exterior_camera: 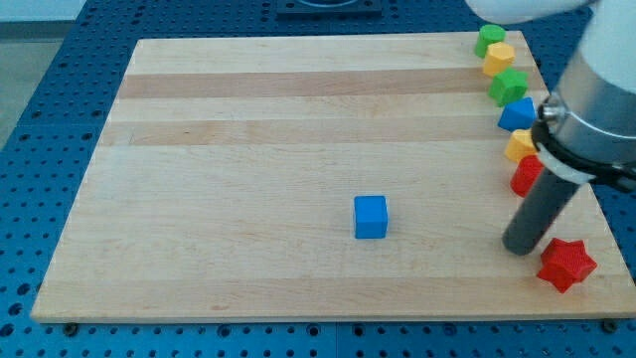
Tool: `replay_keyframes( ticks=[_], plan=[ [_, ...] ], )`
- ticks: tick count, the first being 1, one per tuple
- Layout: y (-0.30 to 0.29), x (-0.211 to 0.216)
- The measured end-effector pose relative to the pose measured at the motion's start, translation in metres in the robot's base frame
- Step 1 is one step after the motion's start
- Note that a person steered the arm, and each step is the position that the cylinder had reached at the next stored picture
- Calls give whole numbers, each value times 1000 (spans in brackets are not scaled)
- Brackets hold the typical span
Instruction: Push the cube slightly to the right
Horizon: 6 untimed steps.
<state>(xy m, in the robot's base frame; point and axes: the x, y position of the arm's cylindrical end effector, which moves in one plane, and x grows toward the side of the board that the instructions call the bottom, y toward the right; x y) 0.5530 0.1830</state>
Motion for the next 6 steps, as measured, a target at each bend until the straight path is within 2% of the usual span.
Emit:
replay_keyframes(
  ticks=[1,2,3,4,5,6],
  plan=[
    [-48,7],
    [-104,36],
    [-174,41],
    [-220,10],
    [-232,-27],
    [-226,-38]
  ],
)
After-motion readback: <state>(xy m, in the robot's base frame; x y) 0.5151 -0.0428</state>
